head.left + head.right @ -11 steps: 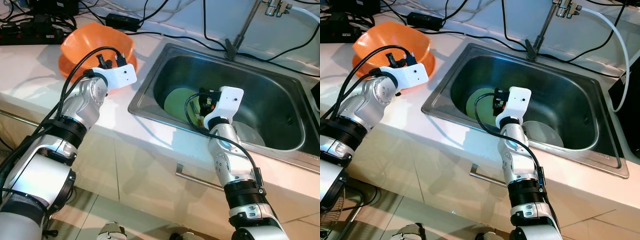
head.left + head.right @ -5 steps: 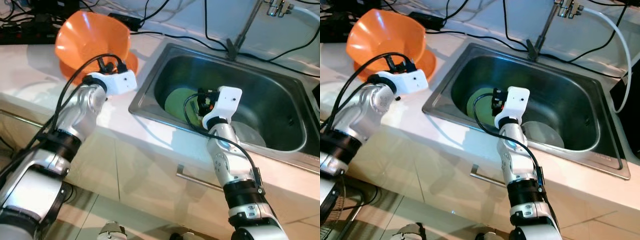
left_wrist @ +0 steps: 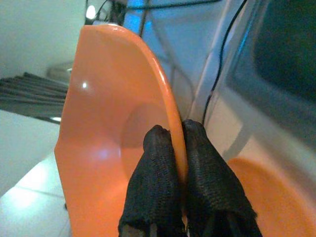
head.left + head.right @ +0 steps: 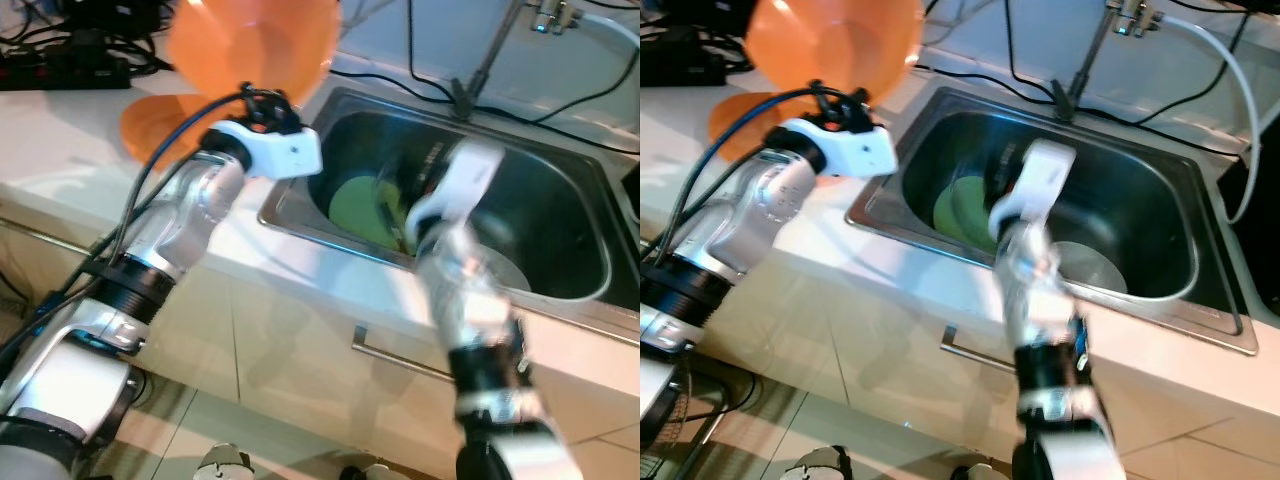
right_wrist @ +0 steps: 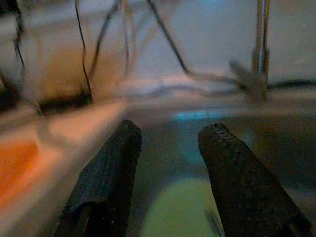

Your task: Kitchen organization

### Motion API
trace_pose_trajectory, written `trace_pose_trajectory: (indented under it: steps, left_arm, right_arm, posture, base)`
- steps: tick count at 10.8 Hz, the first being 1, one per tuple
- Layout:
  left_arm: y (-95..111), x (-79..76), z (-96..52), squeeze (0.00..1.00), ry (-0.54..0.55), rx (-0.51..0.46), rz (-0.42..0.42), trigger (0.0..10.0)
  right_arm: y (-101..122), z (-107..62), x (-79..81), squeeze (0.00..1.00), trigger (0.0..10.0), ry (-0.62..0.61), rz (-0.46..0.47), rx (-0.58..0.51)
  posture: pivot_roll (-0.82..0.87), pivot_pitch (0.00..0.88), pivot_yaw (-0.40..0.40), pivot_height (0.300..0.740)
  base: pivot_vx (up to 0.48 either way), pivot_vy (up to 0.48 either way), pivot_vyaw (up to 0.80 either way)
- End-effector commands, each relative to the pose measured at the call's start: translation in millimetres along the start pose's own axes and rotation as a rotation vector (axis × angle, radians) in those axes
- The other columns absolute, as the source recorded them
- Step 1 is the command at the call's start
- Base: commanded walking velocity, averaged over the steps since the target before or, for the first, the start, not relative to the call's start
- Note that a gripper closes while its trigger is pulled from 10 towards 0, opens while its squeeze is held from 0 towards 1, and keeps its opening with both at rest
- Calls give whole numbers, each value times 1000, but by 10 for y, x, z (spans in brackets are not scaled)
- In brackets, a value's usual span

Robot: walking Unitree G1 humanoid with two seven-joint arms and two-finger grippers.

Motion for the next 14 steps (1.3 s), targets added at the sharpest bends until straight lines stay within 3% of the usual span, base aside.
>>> trace_pose_trajectory:
  steps: [1,2,3,4,8,14]
  left_arm:
    - [249,136,22,0,45,-78,14,824]
    - [298,87,15,0,28,-99,14,3412]
    - [348,9,2,0,4,-119,-5,10000]
    - [374,-57,-12,0,-16,-130,-17,10000]
    - [576,-201,-80,0,-54,-194,-34,10000]
    - [767,-182,-121,0,-59,-264,-38,10000]
  right_arm:
    - [216,34,35,0,10000,3,33,-45]
    - [274,45,56,0,10000,7,67,-51]
    - [301,56,135,0,10000,35,144,-13]
    - [277,33,223,0,10000,73,190,32]
    - [181,-27,412,0,10000,143,230,119]
    - [30,-76,406,0,10000,141,224,187]
  posture:
    - [43,52,-113,740]
    - [42,55,-111,740]
    - [42,60,-104,740]
    - [44,51,-102,740]
    - [55,13,-105,740]
    - [51,59,-114,740]
  base:
    - [0,0,0]
    - [0,0,0]
    - [0,0,0]
    - [0,0,0]
    - [0,0,0]
    - [0,0,0]
Point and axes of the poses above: a point about 5 cm out from each wrist's last joint towards the gripper, its own z axis pointing out of the wrist towards the gripper, its own y axis along the axis of the wrist's last joint, x = y × z, the point moved 5 cm from there along z, pointing out of the wrist towards the gripper, and after that the axes turned 13 degrees about z, right-handed, at the moved point
